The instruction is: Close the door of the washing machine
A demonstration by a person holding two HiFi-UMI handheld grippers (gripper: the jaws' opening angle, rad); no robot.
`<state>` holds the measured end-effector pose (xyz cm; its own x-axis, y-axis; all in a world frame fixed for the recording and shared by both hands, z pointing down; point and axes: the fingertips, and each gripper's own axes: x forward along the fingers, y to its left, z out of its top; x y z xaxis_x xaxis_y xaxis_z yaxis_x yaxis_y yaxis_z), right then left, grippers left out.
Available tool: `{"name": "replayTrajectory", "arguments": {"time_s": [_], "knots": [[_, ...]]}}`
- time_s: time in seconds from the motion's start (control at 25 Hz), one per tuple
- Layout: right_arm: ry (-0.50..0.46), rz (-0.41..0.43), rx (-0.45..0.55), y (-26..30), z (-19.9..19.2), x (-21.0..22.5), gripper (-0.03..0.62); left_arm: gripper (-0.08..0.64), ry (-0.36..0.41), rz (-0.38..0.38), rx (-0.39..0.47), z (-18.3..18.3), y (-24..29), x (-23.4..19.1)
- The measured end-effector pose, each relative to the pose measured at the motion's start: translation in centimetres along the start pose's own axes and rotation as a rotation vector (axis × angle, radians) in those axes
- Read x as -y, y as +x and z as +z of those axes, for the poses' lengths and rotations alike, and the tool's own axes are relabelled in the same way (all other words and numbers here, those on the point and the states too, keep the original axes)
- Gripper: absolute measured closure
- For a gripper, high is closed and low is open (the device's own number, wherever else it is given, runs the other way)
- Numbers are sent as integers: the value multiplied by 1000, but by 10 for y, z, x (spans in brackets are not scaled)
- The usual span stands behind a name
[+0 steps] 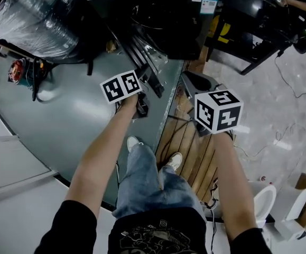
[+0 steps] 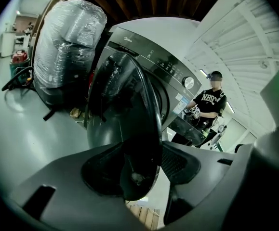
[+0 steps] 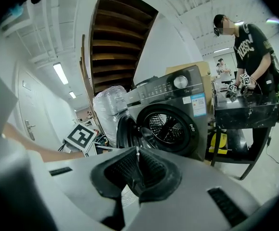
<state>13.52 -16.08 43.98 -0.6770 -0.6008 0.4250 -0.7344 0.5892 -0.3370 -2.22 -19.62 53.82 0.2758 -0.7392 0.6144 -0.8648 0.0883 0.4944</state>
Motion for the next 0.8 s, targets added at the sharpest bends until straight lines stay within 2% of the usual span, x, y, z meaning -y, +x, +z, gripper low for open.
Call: {"name": "replayTrajectory", "arguments": {"time_s": [0.16,0.48,0.64,0.8], "knots": [[4,-27,-8,-9,-2,17,569,310,-26,-13,-1,2,18,16],[1,-67,3,-4,13,45,569,267,6,-68,-68,9,53,42],[11,-73,8,6,22,55,569,259,-22,-51,-102,10,66,51],[11,-81,12,16,33,68,569,250,-79,-63,-92,16,83,64]]}}
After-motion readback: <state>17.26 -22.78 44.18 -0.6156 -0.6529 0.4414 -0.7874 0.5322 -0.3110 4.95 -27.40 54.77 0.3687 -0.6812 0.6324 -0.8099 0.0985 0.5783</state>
